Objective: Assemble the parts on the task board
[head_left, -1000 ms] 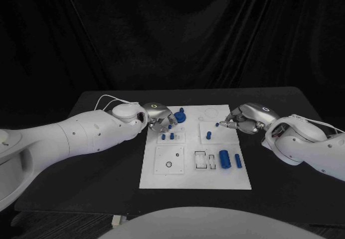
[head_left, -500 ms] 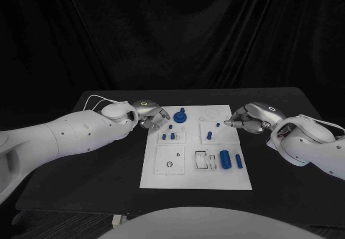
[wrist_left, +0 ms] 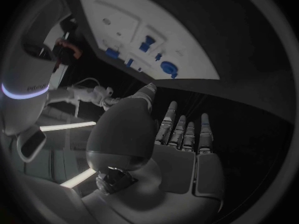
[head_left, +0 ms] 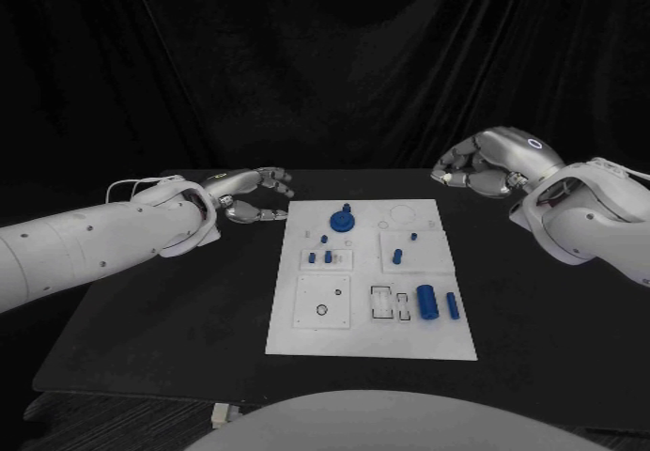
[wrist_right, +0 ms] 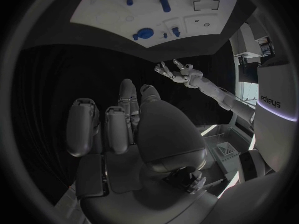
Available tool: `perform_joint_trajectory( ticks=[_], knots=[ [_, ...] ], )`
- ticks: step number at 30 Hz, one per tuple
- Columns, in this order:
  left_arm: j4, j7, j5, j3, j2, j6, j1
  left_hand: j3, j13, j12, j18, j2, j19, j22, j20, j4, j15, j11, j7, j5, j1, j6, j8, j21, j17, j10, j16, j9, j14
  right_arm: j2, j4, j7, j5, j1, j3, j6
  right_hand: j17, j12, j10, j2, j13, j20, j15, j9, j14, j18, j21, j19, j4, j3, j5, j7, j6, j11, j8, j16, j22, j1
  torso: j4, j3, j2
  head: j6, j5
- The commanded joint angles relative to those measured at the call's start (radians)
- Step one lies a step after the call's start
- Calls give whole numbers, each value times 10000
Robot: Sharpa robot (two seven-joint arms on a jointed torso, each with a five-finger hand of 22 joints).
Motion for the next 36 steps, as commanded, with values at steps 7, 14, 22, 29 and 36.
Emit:
perform_joint_trajectory(
  ticks=[7, 14, 22, 29, 36],
  knots=[
    [1118, 3115, 9082, 0, -655, 3868, -344, -2112, -777, -1053, 140, -106, -708, -5876, 357, 104, 87, -916, -960, -2139, -2044, -3788, -362, -362, -526, -1481, -577, -660, -208, 709, -637, -228, -3265, 137, -15, 836, -545, -3910, -2283, -2126, -3592, 171, 102, -926, 219, 269, -778, -93, 32, 4251, -4865, -1074, -1031, 407, -1185, -343, 1635, 102, 45, -60, -9, 2, -233],
    [1449, 3649, 10502, -2, -735, 4268, -748, -1966, -777, -1053, 252, 92, -733, -6921, -466, 96, -458, -850, -904, -2127, -1879, -3832, -360, -438, -526, -1481, -577, -656, -208, 1140, -1067, 154, -3975, -124, -15, 1884, -554, -3629, -1827, -2315, -3931, 137, 52, -993, 195, 276, -920, -122, -139, 4792, -5000, -894, -492, 320, -984, -392, 1616, 238, 206, -225, -24, 2, -470],
    [1559, 4107, 10804, -3, -688, 4144, -895, -2028, -777, -1053, 114, 410, -733, -6921, -952, 83, -729, -874, -964, -2072, -1672, -3887, -373, -438, -526, -1481, -577, -668, -208, 1403, -1540, 243, -4126, -498, -15, 2398, -218, -3376, -811, -2319, -4244, 208, 181, -1122, 360, 185, -520, 109, -295, 5098, -4926, -637, -519, 580, -1074, -243, 1747, 185, 258, -329, -43, 2, -689],
    [1659, 4224, 10851, -3, -692, 4104, -921, -2200, -777, -1053, -166, 759, -733, -6921, -946, 57, -439, -856, -878, -1159, -818, -3746, -354, -438, -526, -1481, -577, -651, -208, 1527, -1796, 182, -4150, -797, -15, 2834, -273, -3516, -331, -2407, -4476, 233, 202, -1189, 370, 194, -533, 143, -301, 5060, -5113, -584, -500, 585, -1087, -276, 1749, -37, 297, -459, -65, 2, -810],
    [1676, 4213, 10861, -3, -667, 4178, -933, -2402, -777, -1053, -282, 1040, -733, -6921, -640, 14, -52, -674, -746, -692, -444, -3690, -350, -438, -526, -1481, -577, -648, -208, 1682, -2082, 149, -3964, -1071, -15, 3271, -222, -3726, -211, -2553, -4653, 237, 188, -1259, 379, 191, -538, 146, -258, 4828, -5296, -581, -581, 569, -1139, -264, 1751, -271, 294, -473, -80, 2, -873]
  ],
)
